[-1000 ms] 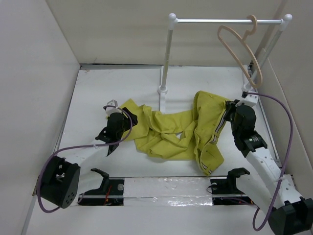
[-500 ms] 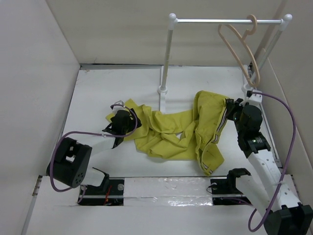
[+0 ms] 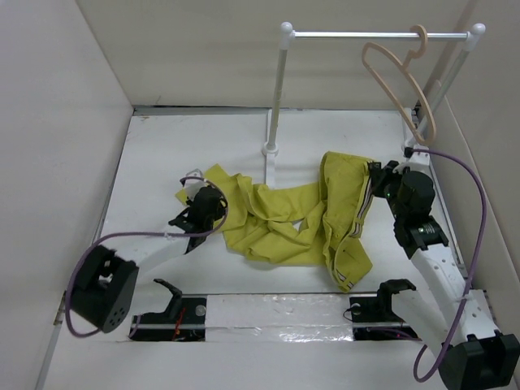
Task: Place the trousers on the hanger
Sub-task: Flatten out the trousers at the center of the board.
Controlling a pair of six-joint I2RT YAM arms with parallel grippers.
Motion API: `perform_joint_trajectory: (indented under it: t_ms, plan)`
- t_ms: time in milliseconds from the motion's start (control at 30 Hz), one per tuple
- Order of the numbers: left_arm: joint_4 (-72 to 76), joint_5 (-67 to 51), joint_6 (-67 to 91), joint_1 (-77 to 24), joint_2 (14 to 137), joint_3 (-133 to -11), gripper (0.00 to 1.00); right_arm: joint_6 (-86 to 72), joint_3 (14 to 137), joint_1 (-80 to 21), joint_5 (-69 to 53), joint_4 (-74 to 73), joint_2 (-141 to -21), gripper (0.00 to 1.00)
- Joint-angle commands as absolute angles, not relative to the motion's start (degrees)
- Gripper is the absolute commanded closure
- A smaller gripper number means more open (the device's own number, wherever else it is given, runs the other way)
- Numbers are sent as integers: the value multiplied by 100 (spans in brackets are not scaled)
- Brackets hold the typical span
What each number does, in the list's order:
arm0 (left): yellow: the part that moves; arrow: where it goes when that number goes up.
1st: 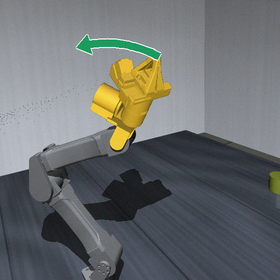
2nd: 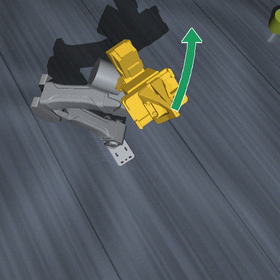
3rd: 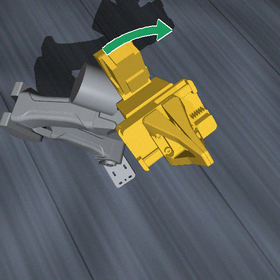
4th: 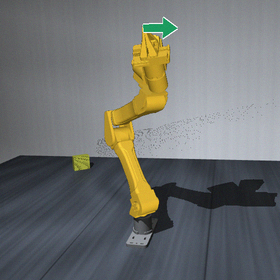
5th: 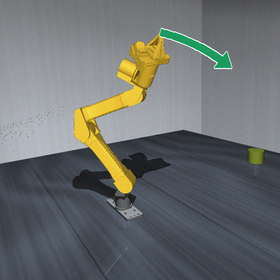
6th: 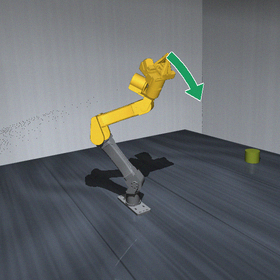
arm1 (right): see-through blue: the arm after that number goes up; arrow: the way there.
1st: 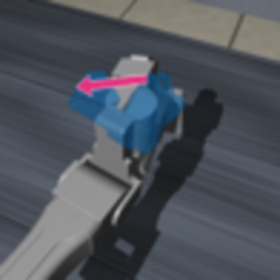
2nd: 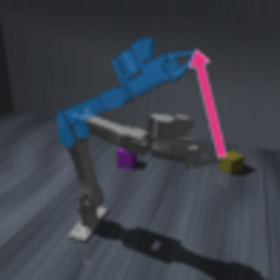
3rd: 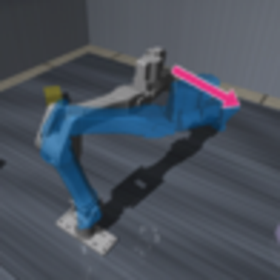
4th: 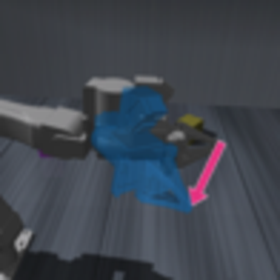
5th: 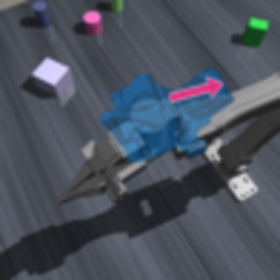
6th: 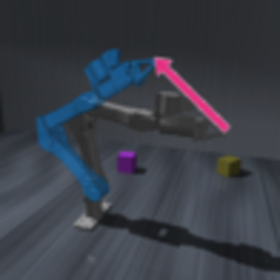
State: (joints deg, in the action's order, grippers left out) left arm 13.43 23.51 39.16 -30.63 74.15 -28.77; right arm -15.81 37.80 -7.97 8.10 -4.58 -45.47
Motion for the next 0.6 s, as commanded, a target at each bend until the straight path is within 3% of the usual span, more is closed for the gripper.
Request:
perform_joint_trajectory:
  t_ms: [0, 200, 467, 567]
  plan:
    - [1275, 2891, 4192, -3041, 6463, -2681, 70, -1459, 4113, -826, 581, -105, -4491, 92]
    - [536, 2680, 4912, -2716, 6022, -2226, 42, -1459, 4017, -826, 439, -114, -4492, 92]
    - [159, 1996, 5300, -2382, 5484, -1758, 41, -1459, 4052, -826, 615, -185, -4342, 92]
    - [18, 1881, 5291, -2259, 5633, -1802, 45, -1511, 4113, -826, 580, -62, -4359, 92]
